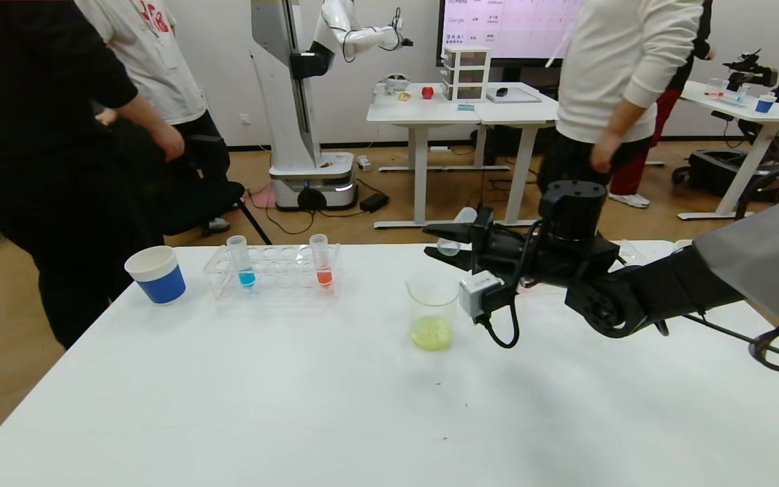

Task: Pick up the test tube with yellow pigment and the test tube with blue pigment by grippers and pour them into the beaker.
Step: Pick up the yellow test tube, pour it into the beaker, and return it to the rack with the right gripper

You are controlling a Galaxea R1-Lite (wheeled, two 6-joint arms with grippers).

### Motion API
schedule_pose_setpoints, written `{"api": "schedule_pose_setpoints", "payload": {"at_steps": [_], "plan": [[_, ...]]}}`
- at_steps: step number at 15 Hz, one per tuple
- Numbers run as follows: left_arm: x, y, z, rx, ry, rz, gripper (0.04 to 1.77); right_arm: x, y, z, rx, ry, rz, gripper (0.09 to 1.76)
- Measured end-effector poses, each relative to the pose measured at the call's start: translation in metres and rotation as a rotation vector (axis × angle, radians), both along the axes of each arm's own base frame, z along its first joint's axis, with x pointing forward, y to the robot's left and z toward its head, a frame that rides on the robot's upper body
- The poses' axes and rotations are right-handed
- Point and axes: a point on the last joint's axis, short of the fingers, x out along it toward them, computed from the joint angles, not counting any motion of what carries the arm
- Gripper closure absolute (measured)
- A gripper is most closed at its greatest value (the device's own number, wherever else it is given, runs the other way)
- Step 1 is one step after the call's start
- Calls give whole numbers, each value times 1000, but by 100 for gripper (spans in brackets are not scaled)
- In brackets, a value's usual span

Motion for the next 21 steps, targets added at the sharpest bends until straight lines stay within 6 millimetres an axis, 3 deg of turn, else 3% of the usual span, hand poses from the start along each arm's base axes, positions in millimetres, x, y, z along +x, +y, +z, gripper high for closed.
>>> {"api": "schedule_pose_setpoints", "payload": {"at_steps": [4, 7, 9, 12, 18, 21], "plan": [[0, 0, 0, 0, 0, 0, 6, -39, 5, 29, 309, 436, -111, 132], [0, 0, 0, 0, 0, 1, 6, -57, 9, 64, 732, 621, -226, 132], [0, 0, 0, 0, 0, 1, 6, -65, 13, 73, 999, 743, -317, 132], [0, 0, 0, 0, 0, 1, 6, -71, 11, 74, 1198, 960, -391, 132], [0, 0, 0, 0, 0, 0, 6, -63, -28, 80, 1276, 989, -508, 132], [0, 0, 0, 0, 0, 1, 6, -45, -77, 74, 1309, 949, -681, 132]]}}
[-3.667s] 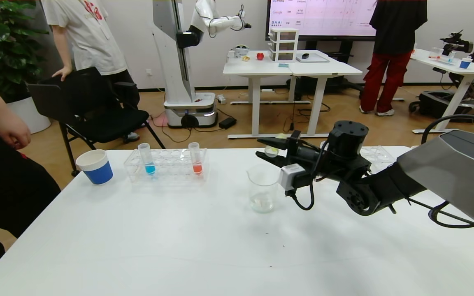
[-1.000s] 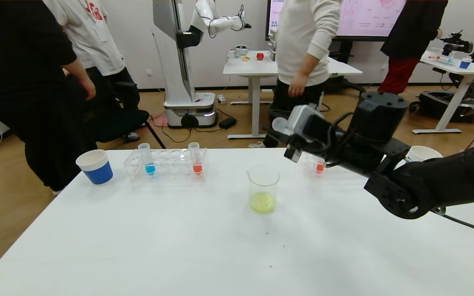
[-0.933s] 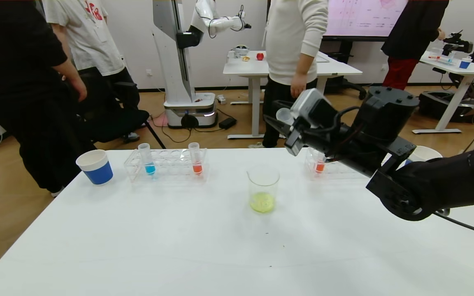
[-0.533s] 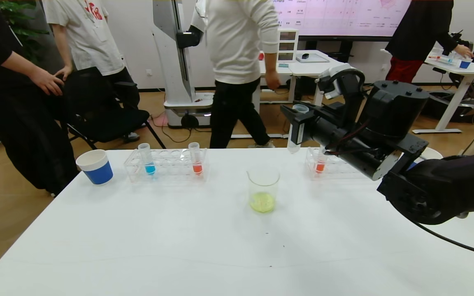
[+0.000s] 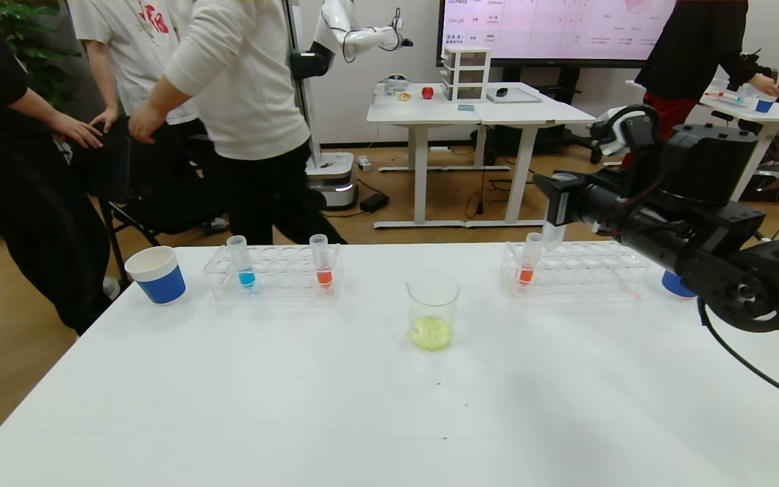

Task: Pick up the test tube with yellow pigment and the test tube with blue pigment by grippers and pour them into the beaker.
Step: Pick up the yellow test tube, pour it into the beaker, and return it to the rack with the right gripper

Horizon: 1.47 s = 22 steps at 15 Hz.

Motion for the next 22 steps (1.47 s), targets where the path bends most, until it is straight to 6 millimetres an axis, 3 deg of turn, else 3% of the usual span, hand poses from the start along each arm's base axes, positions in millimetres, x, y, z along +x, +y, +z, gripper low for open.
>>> {"api": "schedule_pose_setpoints", "payload": {"at_steps": [6, 11, 16, 22], "plan": [[0, 0, 0, 0, 0, 0, 6, 35, -136, 2, -8, -14, -306, 132], [0, 0, 0, 0, 0, 0, 6, 61, -212, -16, -9, 4, -474, 132], [0, 0, 0, 0, 0, 0, 6, 78, -248, -41, -4, 25, -536, 132], [0, 0, 0, 0, 0, 0, 6, 87, -253, -61, 1, 44, -538, 132]]}}
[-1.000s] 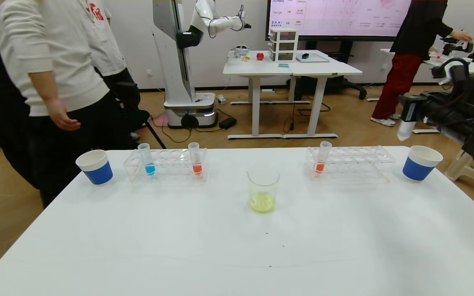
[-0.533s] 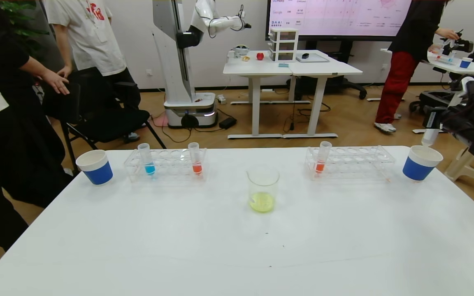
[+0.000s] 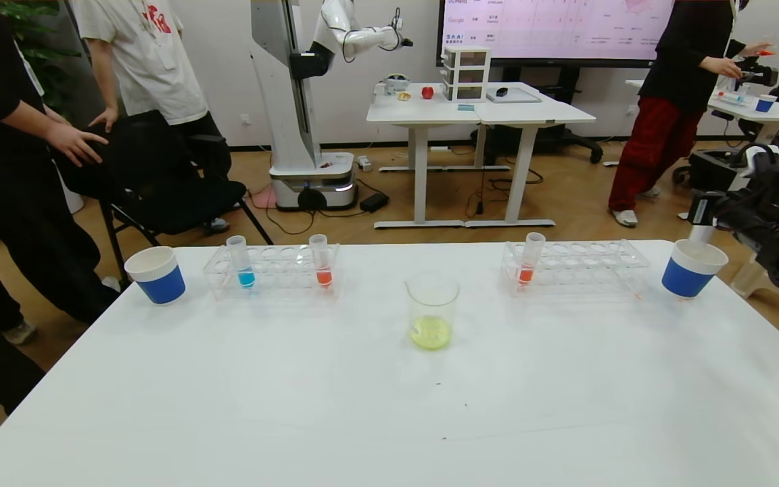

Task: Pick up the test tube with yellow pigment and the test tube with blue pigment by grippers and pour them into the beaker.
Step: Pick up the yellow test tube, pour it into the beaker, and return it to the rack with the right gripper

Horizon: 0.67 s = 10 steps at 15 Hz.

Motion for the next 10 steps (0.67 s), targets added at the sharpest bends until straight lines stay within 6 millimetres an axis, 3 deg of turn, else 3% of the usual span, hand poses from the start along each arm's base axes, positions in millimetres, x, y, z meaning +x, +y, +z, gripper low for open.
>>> {"api": "schedule_pose_setpoints", "payload": {"at_steps": [6, 10], "plan": [[0, 0, 0, 0, 0, 0, 6, 7, -1, -32, -2, 9, -2, 132], [0, 0, 0, 0, 0, 0, 6, 7, 1, -41, 2, 20, 3, 132]]}}
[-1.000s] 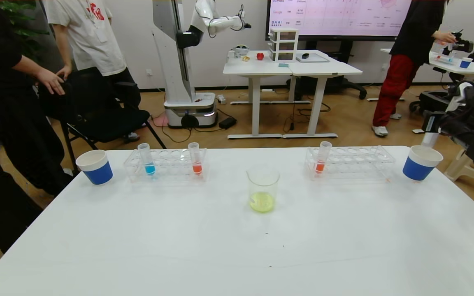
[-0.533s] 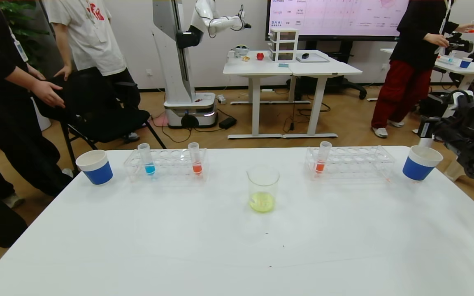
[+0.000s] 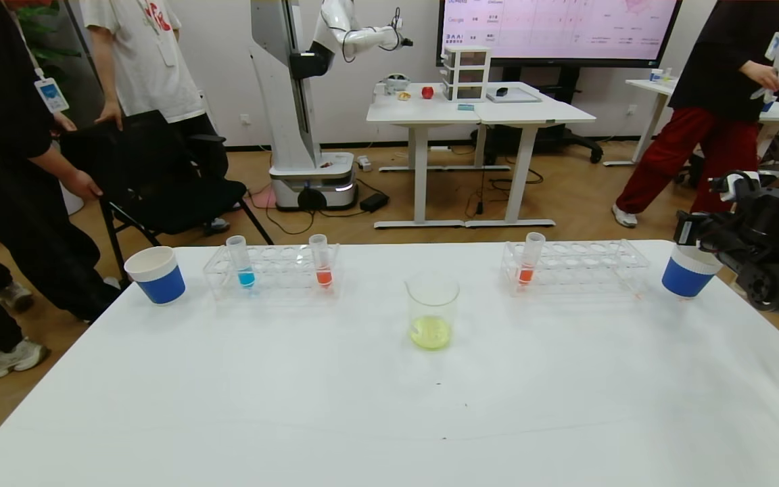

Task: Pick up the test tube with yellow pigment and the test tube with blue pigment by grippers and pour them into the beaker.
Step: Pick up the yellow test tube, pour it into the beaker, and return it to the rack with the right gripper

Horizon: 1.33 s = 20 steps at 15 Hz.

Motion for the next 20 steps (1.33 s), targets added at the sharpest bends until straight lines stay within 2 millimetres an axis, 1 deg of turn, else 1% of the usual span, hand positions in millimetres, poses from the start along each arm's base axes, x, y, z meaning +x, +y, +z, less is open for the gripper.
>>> {"api": "schedule_pose_setpoints", "payload": {"at_steps": [1, 2, 3, 4, 5, 6, 8, 9, 10, 11, 12, 14, 16, 17, 18, 20], "plan": [[0, 0, 0, 0, 0, 0, 6, 0, 0, -1, 0, 0, 0, 132], [0, 0, 0, 0, 0, 0, 6, 0, 0, -2, 1, 3, 0, 119], [0, 0, 0, 0, 0, 0, 6, -1, 0, -2, 2, 4, -1, 92], [0, 0, 0, 0, 0, 0, 6, -1, 0, -2, 1, -2, 0, 54], [0, 0, 0, 0, 0, 0, 6, -1, 0, -2, 2, -3, 0, 26], [0, 0, 0, 0, 0, 0, 6, -1, 1, -2, 3, -1, 3, 12], [0, 0, 0, 0, 0, 0, 6, -2, 7, 2, 4, -5, 14, 11], [0, 0, 0, 0, 0, 0, 6, -2, 14, 7, 3, -14, 29, 11], [0, 0, 0, 0, 0, 0, 6, -2, 26, 13, 2, -23, 53, 11], [0, 0, 0, 0, 0, 0, 6, -2, 42, 21, 1, -32, 88, 11], [0, 0, 0, 0, 0, 0, 6, -3, 64, 29, -1, -43, 134, 11], [0, 0, 0, 0, 0, 0, 6, -9, 117, 48, -3, -70, 247, 11], [0, 0, 0, 0, 0, 0, 6, -21, 168, 67, 0, -99, 358, 11], [0, 0, 0, 0, 0, 0, 6, -28, 184, 74, 1, -112, 385, 11], [0, 0, 0, 0, 0, 0, 6, -35, 193, 82, 1, -125, 400, 11], [0, 0, 0, 0, 0, 1, 6, -48, 198, 99, -3, -163, 414, 11]]}}
